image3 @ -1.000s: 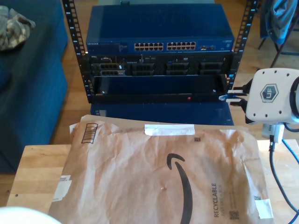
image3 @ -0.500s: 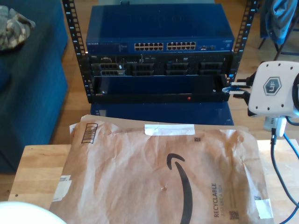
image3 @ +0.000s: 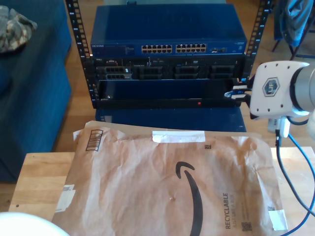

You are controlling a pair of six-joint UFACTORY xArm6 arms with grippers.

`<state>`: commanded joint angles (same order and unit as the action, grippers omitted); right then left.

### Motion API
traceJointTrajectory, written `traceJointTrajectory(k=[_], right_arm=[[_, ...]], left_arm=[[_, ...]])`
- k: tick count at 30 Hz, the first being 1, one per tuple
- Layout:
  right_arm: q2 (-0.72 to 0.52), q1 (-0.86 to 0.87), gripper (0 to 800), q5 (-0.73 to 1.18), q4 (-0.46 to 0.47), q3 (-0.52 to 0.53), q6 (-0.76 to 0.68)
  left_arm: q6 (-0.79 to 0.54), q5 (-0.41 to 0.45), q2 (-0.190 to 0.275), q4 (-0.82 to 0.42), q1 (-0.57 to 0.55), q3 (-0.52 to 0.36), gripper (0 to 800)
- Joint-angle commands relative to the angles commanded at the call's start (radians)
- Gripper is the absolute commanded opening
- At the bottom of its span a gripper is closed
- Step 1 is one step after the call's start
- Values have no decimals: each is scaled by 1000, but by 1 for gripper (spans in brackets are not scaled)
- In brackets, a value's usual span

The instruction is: Grab the cable and plug it in

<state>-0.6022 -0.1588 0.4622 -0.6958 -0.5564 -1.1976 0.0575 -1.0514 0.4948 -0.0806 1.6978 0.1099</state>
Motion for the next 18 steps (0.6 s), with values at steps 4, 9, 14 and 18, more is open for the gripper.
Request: traceJointTrajectory(k=[4,9,14,18], right_arm=[[-3,-49,3,2,5,5,-2],[3,-52,2,-2,3,23,-2],[57,-100,2,-124,-2,15,-6],[138,-135,2,-249,5,-3,-5]], left_arm=[[0,0,0,0,0,0,800],[0,0,0,0,0,0,800],[0,0,0,0,0,0,800],[0,0,0,0,0,0,800]])
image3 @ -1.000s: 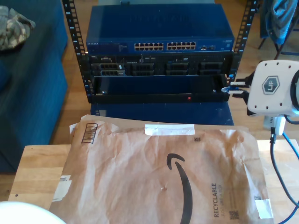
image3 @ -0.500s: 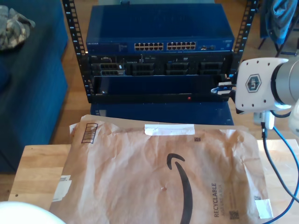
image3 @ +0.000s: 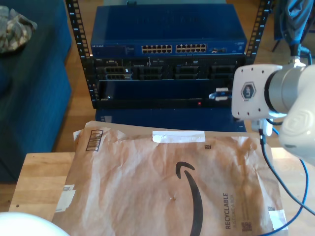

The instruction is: Grab the cable and plug it in

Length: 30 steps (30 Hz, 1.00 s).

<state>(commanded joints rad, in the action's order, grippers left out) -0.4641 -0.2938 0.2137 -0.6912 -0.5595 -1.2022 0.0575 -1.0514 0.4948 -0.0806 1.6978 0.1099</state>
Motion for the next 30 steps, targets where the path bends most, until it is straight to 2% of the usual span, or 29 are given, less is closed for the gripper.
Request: traceJointTrajectory(k=[8,18,23,30], right_arm=[[34,-77,1,-63,17,11,2],[37,-75,1,-58,43,49,2],[11,-75,1,-58,132,46,2],[26,-80,4,-64,143,51,8]], left_arm=[[0,0,0,0,0,0,800],[0,0,0,-2,0,0,800],[0,0,0,0,0,0,800],[2,0,0,0,0,0,800]])
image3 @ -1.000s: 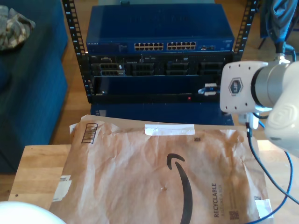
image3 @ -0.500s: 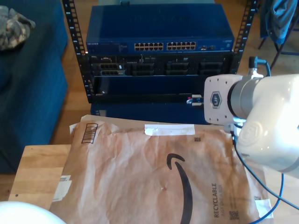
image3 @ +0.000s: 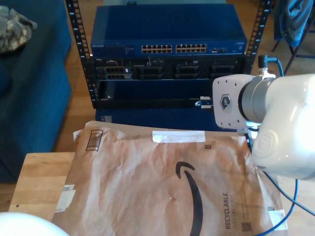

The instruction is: Grab the cable and plug it in

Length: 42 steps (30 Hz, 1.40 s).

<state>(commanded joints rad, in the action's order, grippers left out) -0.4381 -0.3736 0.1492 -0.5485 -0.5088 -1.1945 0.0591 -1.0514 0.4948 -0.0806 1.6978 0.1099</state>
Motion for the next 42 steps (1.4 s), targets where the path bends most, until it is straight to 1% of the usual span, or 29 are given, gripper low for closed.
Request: traceJointTrajectory(k=[2,5,9,16,18,25,27,28,30,32,35,38,42], right_arm=[[11,-14,4,-35,11,2,6],[46,-49,4,-193,15,18,5],[97,-60,4,-331,12,18,2],[245,-114,3,-635,8,12,-18],[262,-144,2,-727,8,29,-48],[304,-173,0,-807,9,58,-63],[313,-176,0,-885,9,71,-63],[338,-176,0,-930,8,68,-64],[391,-176,0,-1000,12,54,-86],[433,-178,0,-1039,28,35,-147],[496,-173,0,-1086,91,-23,-152],[582,-167,0,-1131,91,-101,-169],[640,-152,0,-1143,87,-164,-192]], left_arm=[[-2,0,0,0,0,0,800],[-2,0,-2,0,0,0,800],[-2,0,0,0,0,0,800],[-2,0,0,0,0,0,800],[-2,0,0,0,0,0,800],[-2,0,0,0,0,0,800],[-2,0,0,0,0,0,800],[-2,0,0,0,0,0,800],[-2,0,0,0,0,0,800],[-2,0,0,0,0,0,800],[-2,0,0,-2,0,0,800],[-2,0,0,0,0,0,800],[-2,0,-2,0,0,0,800]])
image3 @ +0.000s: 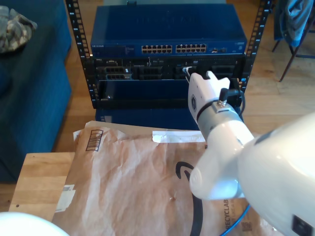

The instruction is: Grab the cable and plug it in

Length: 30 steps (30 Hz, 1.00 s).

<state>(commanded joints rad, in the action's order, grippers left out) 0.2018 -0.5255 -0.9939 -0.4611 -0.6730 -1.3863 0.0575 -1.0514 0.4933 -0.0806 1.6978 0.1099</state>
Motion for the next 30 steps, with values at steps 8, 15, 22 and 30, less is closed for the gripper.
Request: traceJointTrajectory(k=[8,15,22,30], right_arm=[[126,5,0,-164,-78,-63,0],[209,5,0,-222,-157,-141,0],[338,3,0,-250,-221,-308,0],[413,3,0,-298,-252,-399,3]], left_arm=[[0,0,2,0,0,0,800],[0,0,2,0,0,0,800],[0,0,2,0,0,0,800],[0,0,2,0,0,0,800]])
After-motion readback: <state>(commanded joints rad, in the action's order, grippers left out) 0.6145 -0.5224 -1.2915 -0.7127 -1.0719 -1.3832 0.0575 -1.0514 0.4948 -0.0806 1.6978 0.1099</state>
